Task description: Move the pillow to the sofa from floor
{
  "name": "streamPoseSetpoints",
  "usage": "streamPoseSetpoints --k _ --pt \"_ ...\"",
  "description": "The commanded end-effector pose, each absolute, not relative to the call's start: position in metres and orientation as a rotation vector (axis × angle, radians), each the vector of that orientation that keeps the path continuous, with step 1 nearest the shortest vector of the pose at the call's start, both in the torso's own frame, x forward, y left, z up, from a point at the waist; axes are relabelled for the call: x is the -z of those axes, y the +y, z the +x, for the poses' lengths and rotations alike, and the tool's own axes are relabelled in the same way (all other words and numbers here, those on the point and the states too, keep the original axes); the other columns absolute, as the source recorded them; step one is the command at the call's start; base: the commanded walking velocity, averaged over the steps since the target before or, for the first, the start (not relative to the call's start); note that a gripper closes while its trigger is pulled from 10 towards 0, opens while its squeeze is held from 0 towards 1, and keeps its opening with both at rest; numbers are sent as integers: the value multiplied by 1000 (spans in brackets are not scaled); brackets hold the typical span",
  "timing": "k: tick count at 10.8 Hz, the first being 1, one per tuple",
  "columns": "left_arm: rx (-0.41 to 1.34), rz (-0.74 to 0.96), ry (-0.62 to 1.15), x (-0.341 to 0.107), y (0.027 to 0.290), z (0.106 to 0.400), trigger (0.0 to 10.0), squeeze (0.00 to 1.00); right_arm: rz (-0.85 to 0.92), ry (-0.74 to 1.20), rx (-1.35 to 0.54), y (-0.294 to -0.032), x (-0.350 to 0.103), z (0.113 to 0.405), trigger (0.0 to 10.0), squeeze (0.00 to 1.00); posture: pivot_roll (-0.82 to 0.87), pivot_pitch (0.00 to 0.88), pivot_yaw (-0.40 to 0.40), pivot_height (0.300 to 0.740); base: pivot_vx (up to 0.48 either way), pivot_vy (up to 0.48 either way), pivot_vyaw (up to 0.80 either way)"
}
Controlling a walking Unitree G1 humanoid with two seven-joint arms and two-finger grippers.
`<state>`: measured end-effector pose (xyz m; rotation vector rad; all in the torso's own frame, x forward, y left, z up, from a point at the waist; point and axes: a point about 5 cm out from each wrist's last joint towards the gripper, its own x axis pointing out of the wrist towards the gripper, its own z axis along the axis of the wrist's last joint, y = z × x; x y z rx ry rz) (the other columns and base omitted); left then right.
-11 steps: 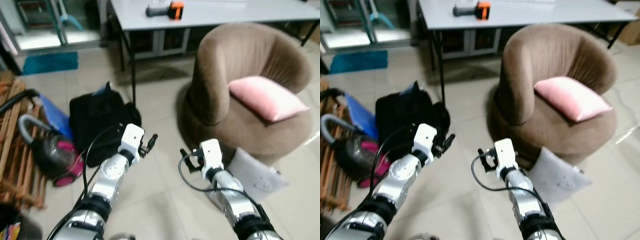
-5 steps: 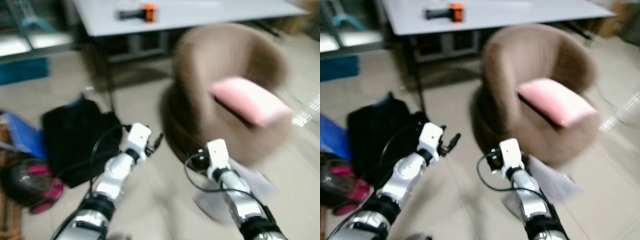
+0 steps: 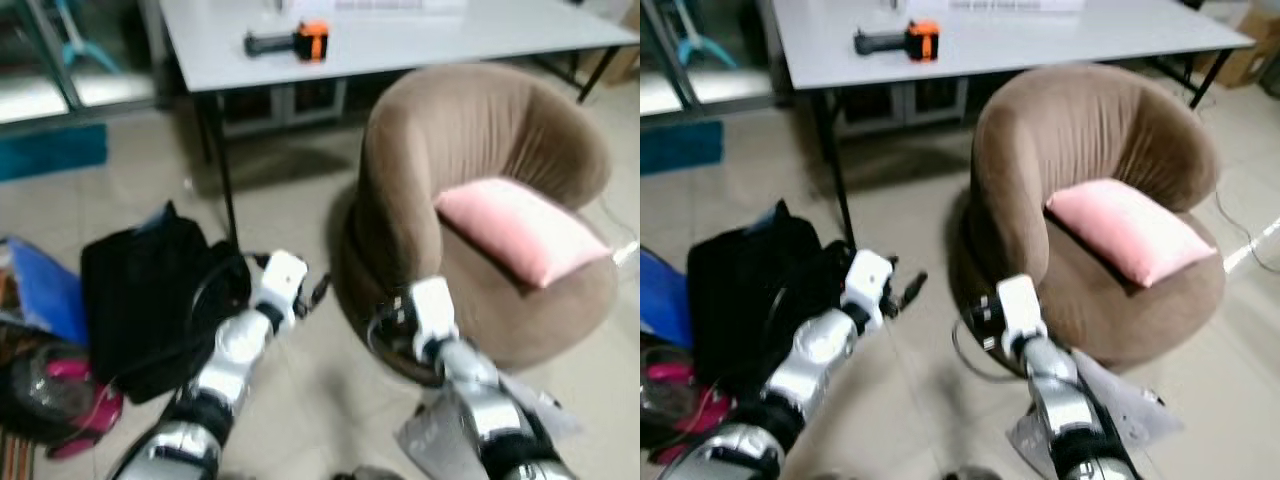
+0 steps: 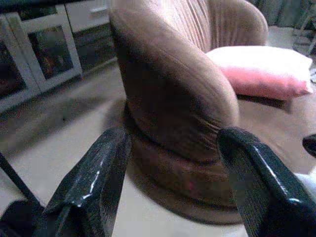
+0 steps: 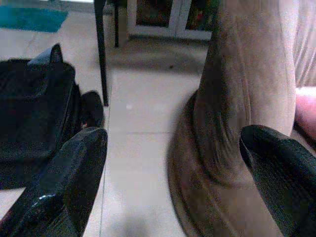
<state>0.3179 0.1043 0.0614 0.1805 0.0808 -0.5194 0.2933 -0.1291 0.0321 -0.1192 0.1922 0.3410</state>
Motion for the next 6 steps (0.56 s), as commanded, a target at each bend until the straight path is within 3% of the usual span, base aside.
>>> streamPoseSetpoints --k 1,5,6 --pt "507 174 102 -56 108 314 10000 0 -101 205 -335 -127 -32 293 10000 137 -73 110 -78 740 0 0 0" --pt "498 165 99 -54 111 312 10000 0 -91 187 -312 -128 -34 293 10000 122 -68 106 -78 740 0 0 0" --pt "501 160 96 -54 112 311 10000 0 -49 227 -304 -126 -31 292 10000 137 -67 107 -78 740 0 0 -800"
